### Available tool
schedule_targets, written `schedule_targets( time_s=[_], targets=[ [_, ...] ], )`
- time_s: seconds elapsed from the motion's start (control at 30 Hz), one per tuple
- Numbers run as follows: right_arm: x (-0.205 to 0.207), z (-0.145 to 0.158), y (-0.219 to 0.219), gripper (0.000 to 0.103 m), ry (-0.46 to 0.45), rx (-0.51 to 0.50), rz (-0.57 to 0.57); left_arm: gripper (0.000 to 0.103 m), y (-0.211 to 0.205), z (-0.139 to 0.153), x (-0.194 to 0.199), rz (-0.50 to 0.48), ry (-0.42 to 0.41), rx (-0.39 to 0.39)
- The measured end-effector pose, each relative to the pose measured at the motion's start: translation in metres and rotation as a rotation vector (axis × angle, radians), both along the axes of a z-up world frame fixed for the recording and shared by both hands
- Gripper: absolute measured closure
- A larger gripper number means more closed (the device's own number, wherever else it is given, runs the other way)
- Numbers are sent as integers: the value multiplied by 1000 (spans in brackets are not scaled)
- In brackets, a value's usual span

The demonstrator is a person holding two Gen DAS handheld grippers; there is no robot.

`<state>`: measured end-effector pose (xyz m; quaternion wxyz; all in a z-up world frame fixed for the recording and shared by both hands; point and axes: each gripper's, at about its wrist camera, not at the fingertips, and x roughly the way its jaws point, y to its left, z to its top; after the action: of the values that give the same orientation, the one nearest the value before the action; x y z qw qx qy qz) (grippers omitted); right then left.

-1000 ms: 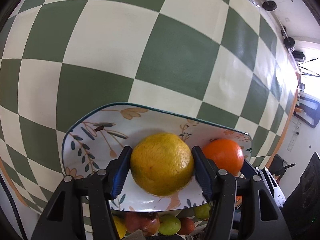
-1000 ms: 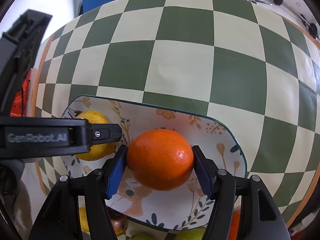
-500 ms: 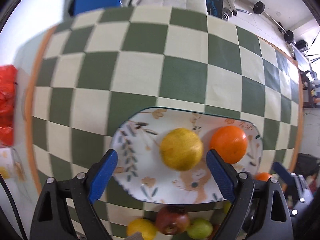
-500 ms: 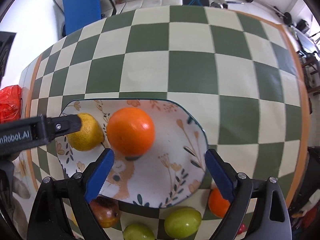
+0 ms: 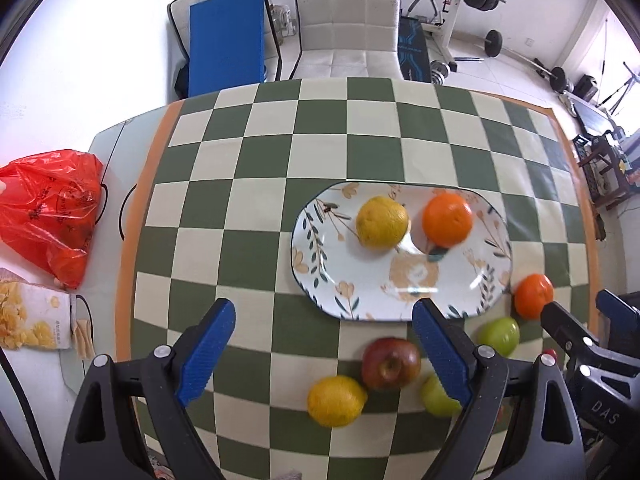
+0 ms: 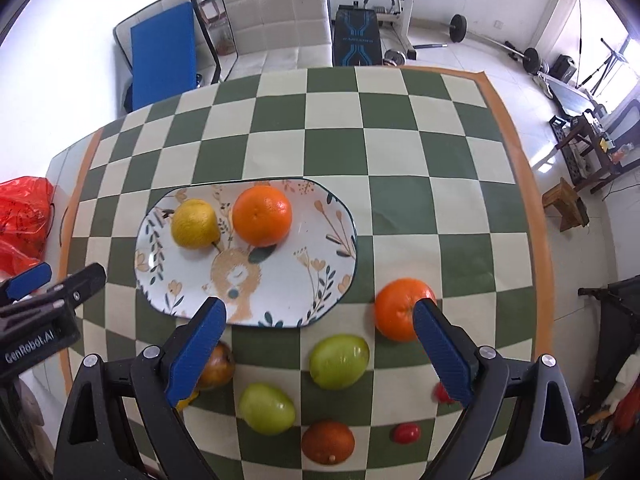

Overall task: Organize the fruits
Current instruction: 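Lift both open tools back from the plate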

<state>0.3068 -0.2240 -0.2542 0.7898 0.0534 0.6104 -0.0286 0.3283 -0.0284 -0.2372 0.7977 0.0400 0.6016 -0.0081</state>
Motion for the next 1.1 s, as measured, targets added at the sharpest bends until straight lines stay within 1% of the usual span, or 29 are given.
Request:
schedule_targets(
  time_s=[0.07,0.17,0.33,0.4,0.53,0.63,0.73,0.87,0.9,0.93,0.97,1.1],
  targets=[
    [-15,13,1,6,-18,7,-3,12,2,12,-13,-10,-20,2],
    [-34,34,5,6,-47,14,0,12,6,28,-30,-14,-37,-16],
    [-68,66,10,6,-94,13,-11,12,7,52,-58,-43,-102,8],
    [-80,78,11,6,-111,17,-17,12,9,60,-68,-41,-111,-5],
    [-100,100,13,6,-154,9,-21,12,12,75,-85,-20,-135,-37],
    [-111,114,15,5,-172,22,-15,12,11,86,-94,-19,-162,-43],
    [-115,126,16,4,-196,33,-15,12,11,91,-98,-14,-172,-44],
    [-114,137,15,4,-217,57,-19,12,15,86,-95,3,-162,-61],
    [-113,138,14,4,-219,62,-22,10,15,80,-91,-2,-140,-66],
    [-112,138,13,4,-218,65,-25,2,16,73,-88,-4,-116,-68],
    [-111,137,12,4,-215,68,-27,0,17,64,-84,-4,-89,-73],
    [-99,109,7,4,-154,105,-36,0,23,24,-75,4,2,-39]
  ],
)
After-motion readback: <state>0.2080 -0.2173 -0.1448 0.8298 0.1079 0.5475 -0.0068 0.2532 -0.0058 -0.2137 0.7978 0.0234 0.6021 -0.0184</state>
